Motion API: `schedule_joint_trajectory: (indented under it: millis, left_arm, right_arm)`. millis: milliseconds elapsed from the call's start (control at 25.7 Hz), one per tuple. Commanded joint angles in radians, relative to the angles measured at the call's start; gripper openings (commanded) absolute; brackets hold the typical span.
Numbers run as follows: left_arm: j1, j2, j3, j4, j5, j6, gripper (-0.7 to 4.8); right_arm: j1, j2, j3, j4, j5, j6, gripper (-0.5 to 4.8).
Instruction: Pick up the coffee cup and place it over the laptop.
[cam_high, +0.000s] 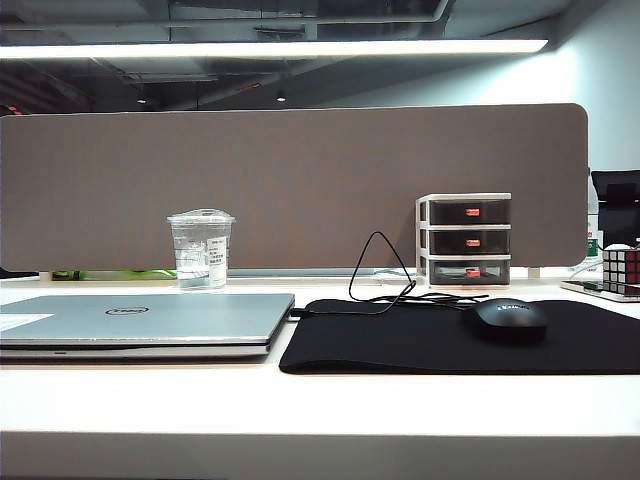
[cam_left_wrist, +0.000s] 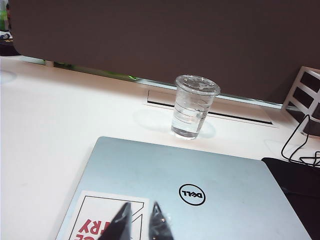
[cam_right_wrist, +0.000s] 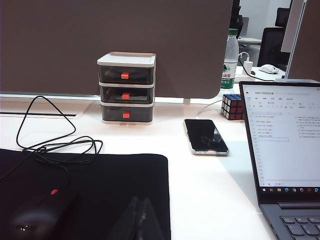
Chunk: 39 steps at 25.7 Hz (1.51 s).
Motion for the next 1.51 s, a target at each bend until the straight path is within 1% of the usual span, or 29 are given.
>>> schedule_joint_trajectory:
  millis: [39, 466, 544, 583, 738, 816, 971, 1049, 1126, 1243, 1321, 1437, 1476, 1515]
  left_arm:
    - [0.002, 0.001, 0.001, 0.006, 0.004, 0.001, 0.49]
    - [0.002, 0.001, 0.001, 0.007, 0.001, 0.002, 0.49]
    - [0.002, 0.001, 0.001, 0.011, 0.001, 0.016, 0.57]
    - [0.002, 0.001, 0.001, 0.025, 0.005, 0.008, 0.57]
    - [0.002, 0.001, 0.001, 0.069, 0.016, -0.075, 0.57]
    - [0.002, 0.001, 0.001, 0.097, 0.050, -0.079, 0.58]
    - [0.002, 0.005, 0.000, 0.116, 0.169, -0.078, 0.57]
    - [0.002, 0.014, -0.006, 0.107, 0.199, -0.087, 0.57]
    - [0.002, 0.047, -0.012, 0.089, 0.232, -0.132, 0.57]
    - [0.002, 0.100, -0.012, 0.097, 0.256, -0.138, 0.60]
    - [0.002, 0.148, -0.012, 0.128, 0.256, -0.138, 0.94]
    - [0.002, 0.256, -0.011, 0.256, 0.253, -0.143, 1.01]
    - [0.002, 0.315, -0.010, 0.326, 0.267, -0.145, 1.52]
    - [0.002, 0.341, -0.010, 0.357, 0.276, -0.143, 1.78]
  right_arm:
    - [0.000, -0.002, -0.006, 0.010, 0.005, 0.000, 0.03]
    - [0.000, -0.002, -0.006, 0.011, -0.004, 0.002, 0.03]
    - [0.000, -0.002, -0.006, 0.012, -0.068, 0.037, 0.04]
    - [0.000, -0.002, -0.006, 0.018, -0.149, 0.065, 0.03]
    - [0.000, -0.002, -0.006, 0.019, -0.291, 0.076, 0.03]
    - [0.001, -0.002, -0.006, 0.019, -0.339, 0.085, 0.03]
    - [0.001, -0.002, -0.006, 0.019, -0.408, 0.135, 0.03]
    - [0.001, -0.002, -0.006, 0.019, -0.424, 0.159, 0.03]
    - [0.002, -0.002, -0.006, 0.018, -0.437, 0.191, 0.03]
    - [0.002, -0.002, -0.006, 0.019, -0.468, 0.207, 0.03]
    - [0.002, -0.002, -0.006, 0.018, -0.480, 0.214, 0.03]
    - [0.004, -0.002, -0.006, 0.019, -0.494, 0.214, 0.03]
    - [0.014, -0.002, -0.006, 0.019, -0.493, 0.214, 0.03]
    - [0.021, -0.002, -0.006, 0.019, -0.493, 0.214, 0.03]
